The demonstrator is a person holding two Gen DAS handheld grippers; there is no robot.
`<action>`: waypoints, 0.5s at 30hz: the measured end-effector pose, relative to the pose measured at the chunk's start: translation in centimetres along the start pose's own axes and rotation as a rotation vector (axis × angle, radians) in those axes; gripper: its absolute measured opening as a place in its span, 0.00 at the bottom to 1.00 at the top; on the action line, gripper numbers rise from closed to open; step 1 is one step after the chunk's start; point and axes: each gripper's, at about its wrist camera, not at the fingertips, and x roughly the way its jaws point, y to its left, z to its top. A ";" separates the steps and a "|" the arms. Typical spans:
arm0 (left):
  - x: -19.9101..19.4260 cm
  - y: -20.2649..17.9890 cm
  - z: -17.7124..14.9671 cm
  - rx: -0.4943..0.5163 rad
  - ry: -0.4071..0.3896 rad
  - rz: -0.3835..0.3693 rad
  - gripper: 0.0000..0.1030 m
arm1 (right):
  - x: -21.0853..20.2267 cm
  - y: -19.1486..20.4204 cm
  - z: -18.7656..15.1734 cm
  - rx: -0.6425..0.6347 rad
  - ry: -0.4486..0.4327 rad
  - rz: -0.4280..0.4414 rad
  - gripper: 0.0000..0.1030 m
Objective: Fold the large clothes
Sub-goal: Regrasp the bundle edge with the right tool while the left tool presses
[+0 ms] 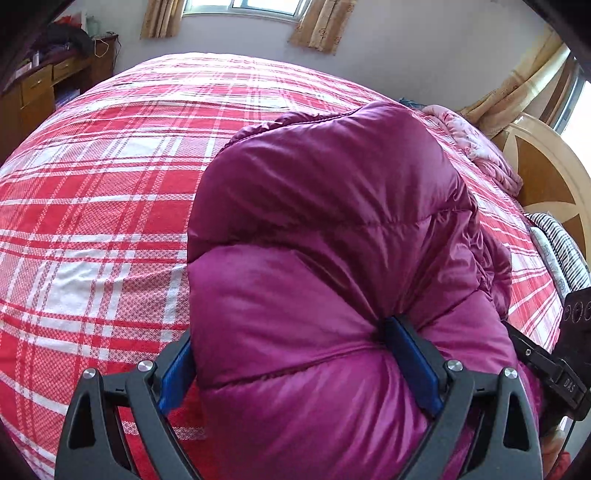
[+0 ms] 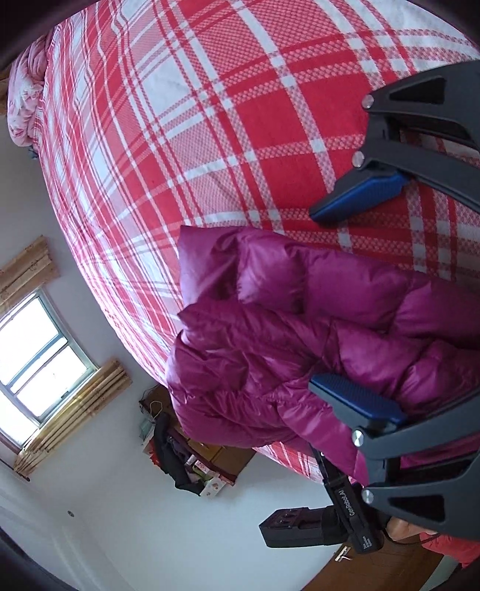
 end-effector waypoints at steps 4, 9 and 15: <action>0.0 1.1 -0.3 -0.007 -0.004 -0.058 0.92 | 0.8 1.5 -0.4 -0.069 0.055 0.048 0.77; 0.0 1.6 -0.8 0.015 -0.037 -0.090 0.92 | 1.2 0.6 -0.1 -0.023 0.057 0.078 0.77; -0.2 1.3 -1.1 0.020 -0.043 -0.076 0.92 | 2.1 1.9 0.0 -0.072 0.100 0.073 0.79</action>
